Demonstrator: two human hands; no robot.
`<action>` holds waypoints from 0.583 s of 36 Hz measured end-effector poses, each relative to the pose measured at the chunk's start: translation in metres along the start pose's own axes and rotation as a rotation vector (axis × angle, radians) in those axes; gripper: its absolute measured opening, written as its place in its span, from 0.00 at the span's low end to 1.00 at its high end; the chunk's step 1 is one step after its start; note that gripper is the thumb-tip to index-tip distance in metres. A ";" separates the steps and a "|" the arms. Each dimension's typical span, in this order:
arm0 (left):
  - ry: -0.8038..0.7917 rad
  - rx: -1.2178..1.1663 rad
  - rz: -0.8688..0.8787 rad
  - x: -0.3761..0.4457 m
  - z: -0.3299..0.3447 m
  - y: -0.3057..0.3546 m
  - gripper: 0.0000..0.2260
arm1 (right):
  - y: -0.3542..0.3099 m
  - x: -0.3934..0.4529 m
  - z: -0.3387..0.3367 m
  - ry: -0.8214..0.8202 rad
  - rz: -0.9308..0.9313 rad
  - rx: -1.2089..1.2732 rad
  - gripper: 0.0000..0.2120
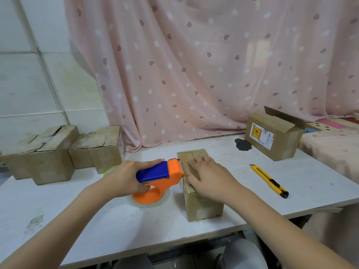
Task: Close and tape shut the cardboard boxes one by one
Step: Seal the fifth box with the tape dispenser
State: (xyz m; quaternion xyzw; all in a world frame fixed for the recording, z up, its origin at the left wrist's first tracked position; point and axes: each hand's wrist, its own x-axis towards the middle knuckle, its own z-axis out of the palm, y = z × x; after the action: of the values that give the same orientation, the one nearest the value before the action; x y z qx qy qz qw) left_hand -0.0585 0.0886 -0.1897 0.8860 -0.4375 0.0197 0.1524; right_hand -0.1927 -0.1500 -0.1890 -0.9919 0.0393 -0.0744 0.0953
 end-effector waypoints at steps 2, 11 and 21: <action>-0.001 0.004 -0.005 0.000 0.000 0.001 0.37 | -0.002 -0.003 0.003 0.025 -0.029 -0.042 0.22; -0.015 -0.027 -0.001 -0.002 -0.004 0.000 0.37 | -0.002 -0.010 0.003 0.040 -0.093 -0.109 0.21; -0.062 0.006 -0.027 -0.013 -0.026 -0.008 0.37 | -0.006 -0.011 -0.004 -0.003 -0.066 -0.091 0.24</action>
State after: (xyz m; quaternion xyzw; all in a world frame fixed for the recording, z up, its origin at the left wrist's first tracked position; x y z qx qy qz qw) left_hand -0.0576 0.1107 -0.1693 0.8925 -0.4298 -0.0084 0.1365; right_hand -0.2038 -0.1443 -0.1853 -0.9961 0.0097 -0.0743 0.0475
